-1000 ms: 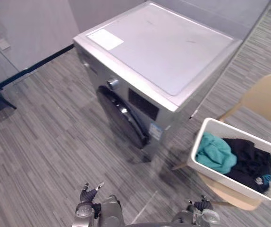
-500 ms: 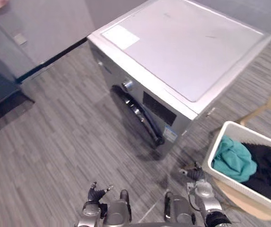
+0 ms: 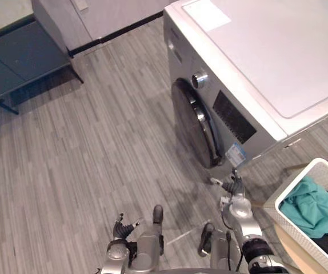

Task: Pick up the laundry basket with both hands and put the clothes into the washing machine.

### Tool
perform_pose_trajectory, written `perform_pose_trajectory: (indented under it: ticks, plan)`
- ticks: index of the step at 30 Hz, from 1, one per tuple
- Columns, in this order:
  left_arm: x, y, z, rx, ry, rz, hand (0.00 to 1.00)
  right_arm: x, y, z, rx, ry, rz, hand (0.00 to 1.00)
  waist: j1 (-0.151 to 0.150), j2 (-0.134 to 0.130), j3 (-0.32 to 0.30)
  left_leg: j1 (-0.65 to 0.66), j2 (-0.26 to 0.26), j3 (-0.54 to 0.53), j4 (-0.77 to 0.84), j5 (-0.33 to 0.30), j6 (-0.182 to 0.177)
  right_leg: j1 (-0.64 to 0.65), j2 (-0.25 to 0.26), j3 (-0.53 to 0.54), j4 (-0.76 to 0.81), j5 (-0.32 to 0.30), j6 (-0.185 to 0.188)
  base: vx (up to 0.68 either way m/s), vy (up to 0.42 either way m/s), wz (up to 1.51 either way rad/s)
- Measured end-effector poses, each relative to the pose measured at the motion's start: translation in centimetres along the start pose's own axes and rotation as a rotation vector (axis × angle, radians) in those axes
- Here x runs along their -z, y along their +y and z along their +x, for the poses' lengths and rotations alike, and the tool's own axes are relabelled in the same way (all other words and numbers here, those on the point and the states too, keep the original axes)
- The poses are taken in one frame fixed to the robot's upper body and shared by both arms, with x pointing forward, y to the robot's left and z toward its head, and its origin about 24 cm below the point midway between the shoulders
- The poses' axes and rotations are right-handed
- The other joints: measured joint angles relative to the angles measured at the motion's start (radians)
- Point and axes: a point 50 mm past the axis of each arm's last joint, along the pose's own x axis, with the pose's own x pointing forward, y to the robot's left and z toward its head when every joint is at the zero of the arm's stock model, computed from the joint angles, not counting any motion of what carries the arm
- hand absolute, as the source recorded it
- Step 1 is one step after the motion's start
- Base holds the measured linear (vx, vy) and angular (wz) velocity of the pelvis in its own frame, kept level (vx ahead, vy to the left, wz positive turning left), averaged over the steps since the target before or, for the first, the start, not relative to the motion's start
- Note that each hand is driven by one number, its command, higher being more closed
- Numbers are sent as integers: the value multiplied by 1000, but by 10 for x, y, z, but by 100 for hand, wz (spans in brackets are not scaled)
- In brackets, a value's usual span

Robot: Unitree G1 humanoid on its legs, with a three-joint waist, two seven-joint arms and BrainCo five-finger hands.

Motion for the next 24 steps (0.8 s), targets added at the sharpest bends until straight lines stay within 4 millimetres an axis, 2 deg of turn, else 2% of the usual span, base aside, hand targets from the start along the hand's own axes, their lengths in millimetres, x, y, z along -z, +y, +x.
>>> perform_pose_trajectory:
  ticks: [1, 4, 7, 13, 19, 21, 23, 24]
  plan:
    - [-2, 0, 0, -3, -6, -3, 0, -15, 4, 5, -6, -42, 12, 0, 5, 1, 3, -16, -2, 0, 1, 8, 6, -19, -1, 3, 9, 1, 0, -54, -44, 6]
    - [-10, -1, 3, -3, -26, -17, 0, -34, 2, 14, 22, -92, 18, 0, 20, -3, 25, -27, -4, -3, 2, 23, 5, -35, -2, 8, 17, 5, -6, 10, -60, 0]
    - [-14, -2, 4, -9, -36, -19, 0, -40, 3, 19, 16, -91, 5, 0, 17, -12, 40, -28, -5, -9, 7, 29, -3, -30, 0, 12, 19, 7, -9, 51, -61, 9]
    - [-20, -4, 6, -8, -53, -25, 0, -46, 15, 16, 39, -105, 5, 0, 20, -12, 45, -24, 6, -8, 12, 28, -4, -3, 23, 20, -25, 28, -13, 15, -28, -2]
    - [-26, -3, 7, -31, -73, -33, 0, -63, 9, 18, 106, -172, -3, 0, 25, -10, 91, -28, 5, -27, 12, 22, -11, 2, 32, 26, -36, 28, -13, -75, -4, 5]
    - [-29, -2, 8, -31, -82, -33, 0, -67, 11, 20, 73, -176, -1, 0, 45, -8, 99, -33, 5, -31, 11, 22, -11, 0, 38, 30, -46, 33, -9, -85, -2, -1]
    - [-30, 2, 9, -37, -87, -24, 0, -67, 12, 23, 36, -171, -30, 0, 46, -12, 102, -38, 5, -33, 15, 22, -11, -1, 42, 30, -47, 35, -10, -68, -8, -2]
    - [-31, 5, 11, -36, -97, -4, 0, -72, 17, 27, -41, -181, -68, 0, 46, -13, 104, -54, 6, -36, 31, 22, -11, -7, 47, 29, -50, 40, -12, -52, -27, -2]
